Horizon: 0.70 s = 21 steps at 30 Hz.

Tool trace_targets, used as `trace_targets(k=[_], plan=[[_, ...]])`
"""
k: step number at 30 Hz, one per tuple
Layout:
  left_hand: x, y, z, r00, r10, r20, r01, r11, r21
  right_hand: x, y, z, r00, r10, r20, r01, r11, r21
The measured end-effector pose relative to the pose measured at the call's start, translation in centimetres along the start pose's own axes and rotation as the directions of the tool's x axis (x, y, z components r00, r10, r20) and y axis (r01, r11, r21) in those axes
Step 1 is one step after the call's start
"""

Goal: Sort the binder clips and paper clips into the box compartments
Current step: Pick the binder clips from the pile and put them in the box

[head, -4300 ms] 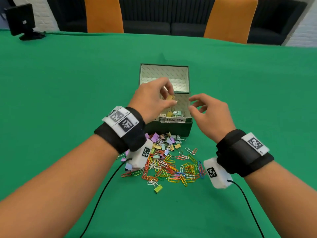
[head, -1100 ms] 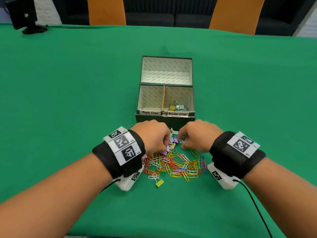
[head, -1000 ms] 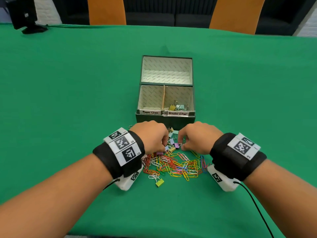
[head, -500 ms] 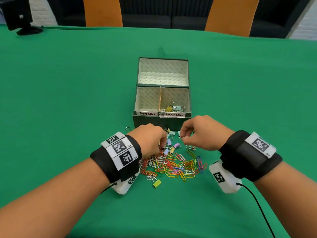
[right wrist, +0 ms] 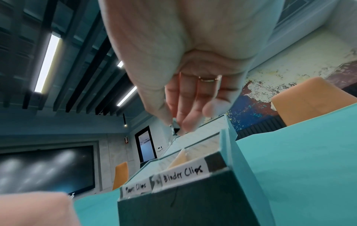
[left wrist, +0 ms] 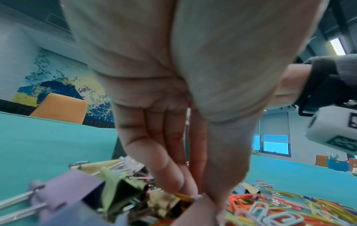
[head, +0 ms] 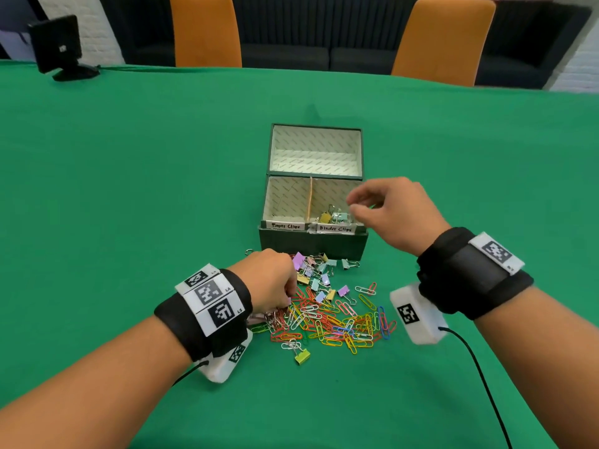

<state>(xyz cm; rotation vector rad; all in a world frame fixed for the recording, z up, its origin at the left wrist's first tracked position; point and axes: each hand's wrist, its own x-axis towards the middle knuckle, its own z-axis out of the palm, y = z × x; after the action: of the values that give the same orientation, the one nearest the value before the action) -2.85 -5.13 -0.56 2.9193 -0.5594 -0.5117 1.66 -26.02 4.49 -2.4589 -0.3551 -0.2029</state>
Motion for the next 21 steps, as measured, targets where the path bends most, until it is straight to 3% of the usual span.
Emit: trace_targets(k=[4,11,16,19,21], plan=[[-0.5,-0.2,0.2,1.0,-0.015,-0.005,0.015,1.0,0.018,1.7,-0.4,-0.5,0.995,-0.008,-0.098,0.01,1.0,0.018],[-1.2,-0.2,-0.5,1.0,0.002,-0.029,-0.002,1.0,-0.021,2.3,-0.5,-0.4,0.993,-0.023,-0.115,0.022,1.0,-0.004],[-0.4,0.2,-3.5,0.975,0.069,-0.212,-0.109,0.976,-0.187,2.4,-0.1,0.2,0.99,-0.019,-0.143,0.009,0.998,-0.07],[0.7,1.0,-5.5,0.923,0.06,-0.38,-0.163,0.956,-0.244,2.2,0.4,0.4,0.998,0.038,0.042,-0.028,0.973,-0.231],[1.7,1.5,-6.5,0.867,0.024,-0.497,-0.193,0.937,-0.291,1.8,0.7,0.3,0.994,0.074,0.085,-0.049,0.964,-0.262]])
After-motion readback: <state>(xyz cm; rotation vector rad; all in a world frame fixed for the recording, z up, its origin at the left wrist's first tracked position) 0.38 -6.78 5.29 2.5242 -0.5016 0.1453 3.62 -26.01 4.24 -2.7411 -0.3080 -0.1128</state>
